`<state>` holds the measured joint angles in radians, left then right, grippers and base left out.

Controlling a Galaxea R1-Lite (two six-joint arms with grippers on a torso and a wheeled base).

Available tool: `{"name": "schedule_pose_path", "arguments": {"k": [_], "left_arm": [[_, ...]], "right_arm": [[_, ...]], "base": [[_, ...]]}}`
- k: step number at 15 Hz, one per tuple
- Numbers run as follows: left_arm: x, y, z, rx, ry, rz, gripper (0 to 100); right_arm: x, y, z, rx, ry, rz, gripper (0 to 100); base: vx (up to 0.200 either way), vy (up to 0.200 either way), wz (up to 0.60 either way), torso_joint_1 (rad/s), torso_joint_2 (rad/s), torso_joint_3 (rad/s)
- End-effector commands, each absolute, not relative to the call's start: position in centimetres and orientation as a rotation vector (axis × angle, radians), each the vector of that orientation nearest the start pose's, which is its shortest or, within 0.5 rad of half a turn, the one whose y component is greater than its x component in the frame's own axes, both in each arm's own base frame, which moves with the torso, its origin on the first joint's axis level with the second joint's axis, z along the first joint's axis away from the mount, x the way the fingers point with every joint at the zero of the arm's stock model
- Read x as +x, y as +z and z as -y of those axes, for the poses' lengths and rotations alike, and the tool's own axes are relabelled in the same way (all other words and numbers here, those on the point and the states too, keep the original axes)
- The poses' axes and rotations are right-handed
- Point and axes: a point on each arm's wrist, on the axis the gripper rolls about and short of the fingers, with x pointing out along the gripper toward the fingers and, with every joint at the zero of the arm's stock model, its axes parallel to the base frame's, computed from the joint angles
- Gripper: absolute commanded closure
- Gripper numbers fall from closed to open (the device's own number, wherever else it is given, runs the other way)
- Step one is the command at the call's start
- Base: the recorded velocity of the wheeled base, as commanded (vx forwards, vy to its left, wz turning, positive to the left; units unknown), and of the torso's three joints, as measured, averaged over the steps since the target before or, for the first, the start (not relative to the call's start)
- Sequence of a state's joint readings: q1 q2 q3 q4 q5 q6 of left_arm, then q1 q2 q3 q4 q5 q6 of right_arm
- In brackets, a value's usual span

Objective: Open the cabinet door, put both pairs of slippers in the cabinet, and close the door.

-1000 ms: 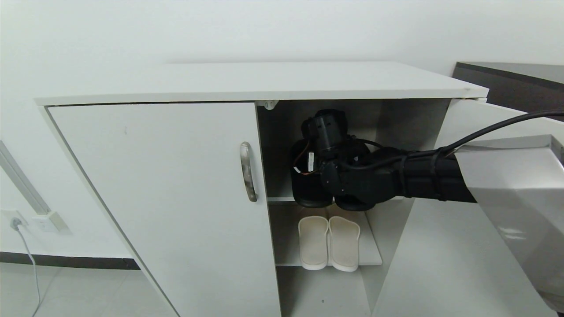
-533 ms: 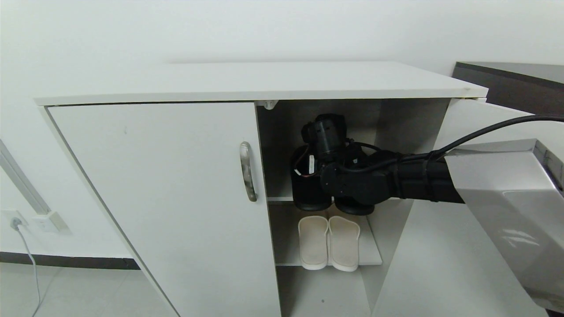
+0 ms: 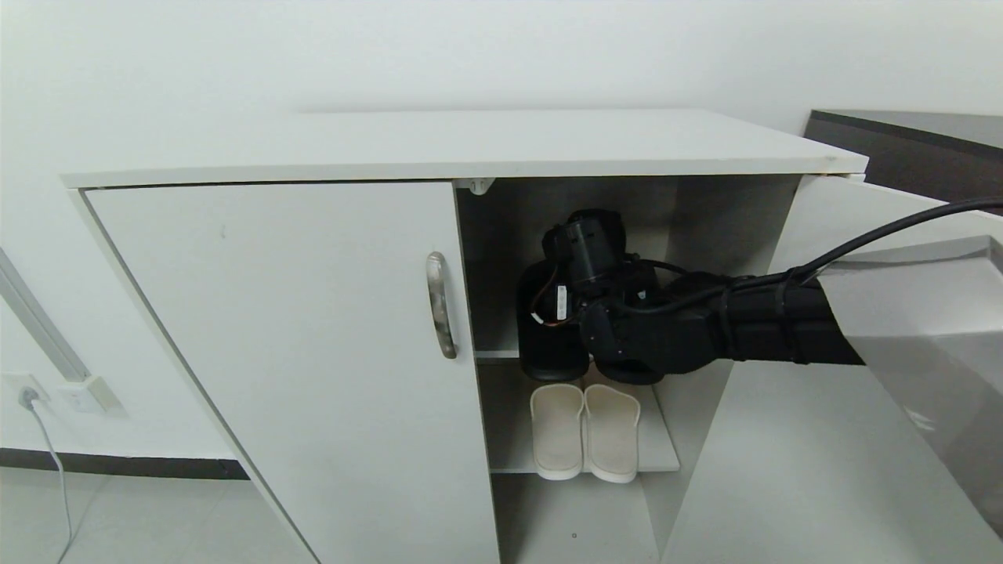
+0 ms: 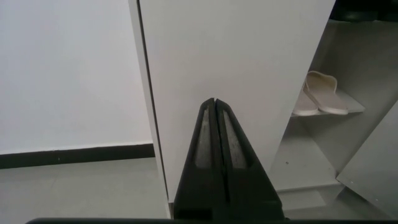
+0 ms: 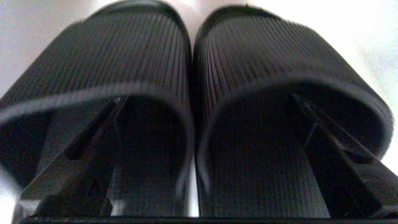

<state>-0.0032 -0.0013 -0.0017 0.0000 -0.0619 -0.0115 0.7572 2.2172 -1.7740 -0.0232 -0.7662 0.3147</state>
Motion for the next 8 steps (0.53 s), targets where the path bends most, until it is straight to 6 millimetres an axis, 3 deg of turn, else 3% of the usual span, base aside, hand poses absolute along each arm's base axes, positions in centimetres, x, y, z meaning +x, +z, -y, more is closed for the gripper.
{"name": "schedule_pose_path", "arguments": {"k": [1,6,8], "left_arm": [[-2.3,7.6,0.1,-0.012,-0.064,0.001,100],[-2.3,7.6,0.1,-0.012,-0.066,0.001,100],[-2.3,7.6,0.1,-0.012,-0.066,0.001,100]], "right_arm": [[32.6,20.8,-29.8,0.031,-0.041,-0.29,0],[29.4,21.8,-29.0,0.053,0.0,-0.265,0],[27.0,21.6,-28.3,0.04,0.033,-0.274,0]], "base": [[0.0,0.0,0.0,0.0,0.0,0.0],[0.0,0.0,0.0,0.0,0.0,0.0],[0.0,0.0,0.0,0.0,0.0,0.0]]}}
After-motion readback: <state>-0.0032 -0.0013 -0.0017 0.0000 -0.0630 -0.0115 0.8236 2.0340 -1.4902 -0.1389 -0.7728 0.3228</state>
